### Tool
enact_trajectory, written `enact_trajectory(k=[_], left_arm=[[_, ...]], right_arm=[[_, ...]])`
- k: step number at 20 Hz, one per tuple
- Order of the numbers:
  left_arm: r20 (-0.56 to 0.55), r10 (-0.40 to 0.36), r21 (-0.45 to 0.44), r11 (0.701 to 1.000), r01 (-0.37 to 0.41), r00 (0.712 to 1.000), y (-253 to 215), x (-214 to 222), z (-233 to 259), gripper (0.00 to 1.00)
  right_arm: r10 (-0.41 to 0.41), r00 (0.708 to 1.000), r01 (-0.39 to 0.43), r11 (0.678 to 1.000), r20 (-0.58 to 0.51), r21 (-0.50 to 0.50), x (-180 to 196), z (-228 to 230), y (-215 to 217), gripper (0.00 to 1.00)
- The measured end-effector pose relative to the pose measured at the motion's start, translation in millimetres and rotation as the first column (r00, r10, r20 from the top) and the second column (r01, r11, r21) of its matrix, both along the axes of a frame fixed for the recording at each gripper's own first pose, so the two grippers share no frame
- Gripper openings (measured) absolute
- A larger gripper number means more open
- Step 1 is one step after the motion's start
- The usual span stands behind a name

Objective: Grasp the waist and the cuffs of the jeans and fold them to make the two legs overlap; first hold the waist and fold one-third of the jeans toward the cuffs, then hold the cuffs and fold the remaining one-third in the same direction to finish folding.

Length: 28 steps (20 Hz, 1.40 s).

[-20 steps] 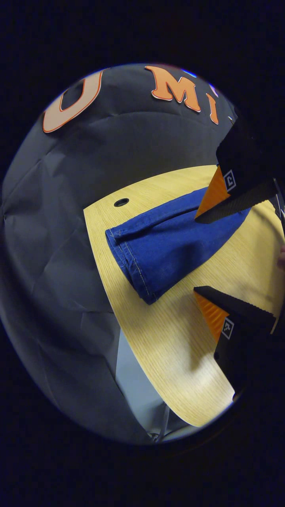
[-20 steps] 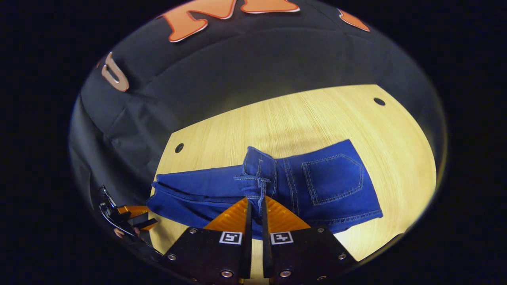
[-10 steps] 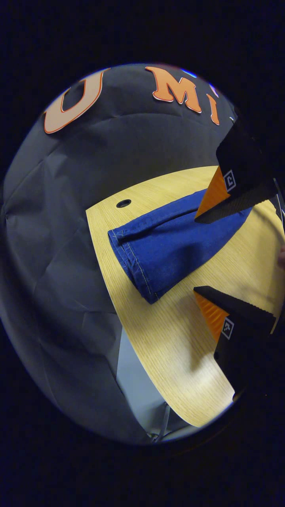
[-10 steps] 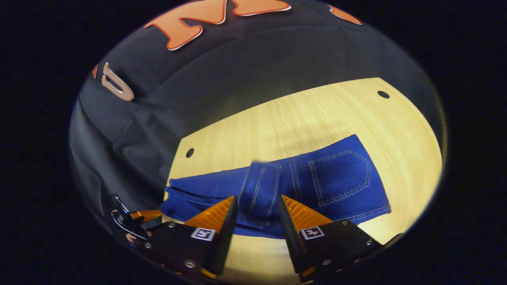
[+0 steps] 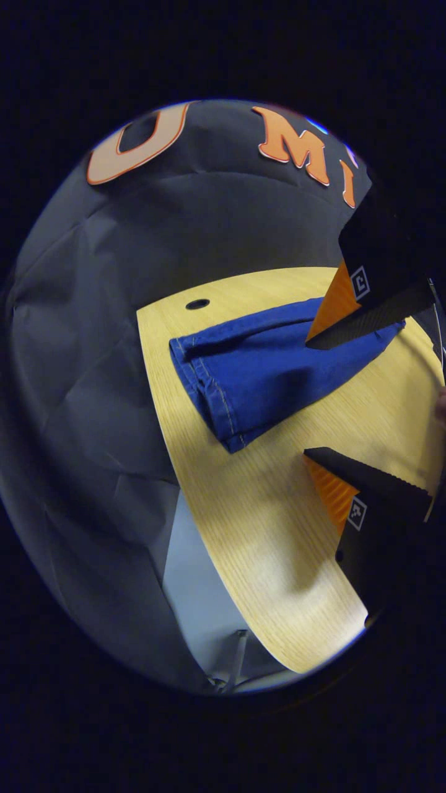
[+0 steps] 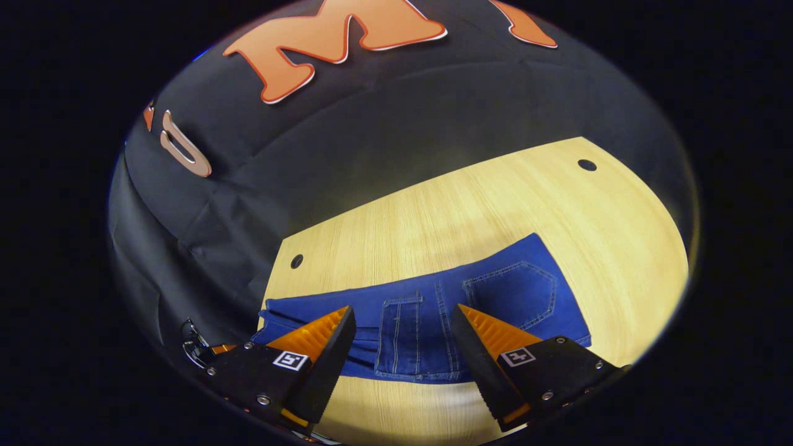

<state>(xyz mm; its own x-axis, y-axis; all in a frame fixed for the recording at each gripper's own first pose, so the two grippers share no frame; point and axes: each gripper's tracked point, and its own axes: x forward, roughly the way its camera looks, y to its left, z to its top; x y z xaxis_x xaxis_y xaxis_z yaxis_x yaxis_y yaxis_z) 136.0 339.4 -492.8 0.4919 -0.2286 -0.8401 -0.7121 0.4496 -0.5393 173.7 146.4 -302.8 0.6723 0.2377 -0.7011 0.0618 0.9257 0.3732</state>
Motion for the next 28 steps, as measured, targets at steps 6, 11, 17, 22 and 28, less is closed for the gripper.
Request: enact_trajectory(k=[6,11,17,22,28], left_arm=[[0.073,-0.022,0.001,1.0,0.022,0.997,-4.8,33.7,-6.2,0.94],[0.07,-0.054,0.027,0.998,0.053,0.996,-9.5,57.5,-13.4,0.93],[0.056,-0.019,0.059,0.998,0.016,0.998,-11.7,84.3,-22.9,0.93],[0.071,-0.019,0.016,1.0,0.018,0.997,-10.5,104.7,-34.1,0.65],[0.081,-0.008,0.012,1.0,0.007,0.997,-11.2,116.0,-52.1,0.04]], right_arm=[[-0.04,0.999,0.041,0.999,0.029,-0.017,-1.7,19.2,-20.7,0.97],[-0.07,0.997,0.071,0.997,0.044,-0.007,-3.8,34.7,-31.4,0.97],[-0.065,0.996,0.066,0.998,0.055,-0.014,-12.7,39.7,-34.4,0.98],[-0.033,0.998,0.034,0.999,0.05,-0.015,-20.6,39.5,-35.7,0.98],[-0.036,0.999,0.036,0.999,0.029,0.007,-23.7,32.7,-38.0,0.97]])
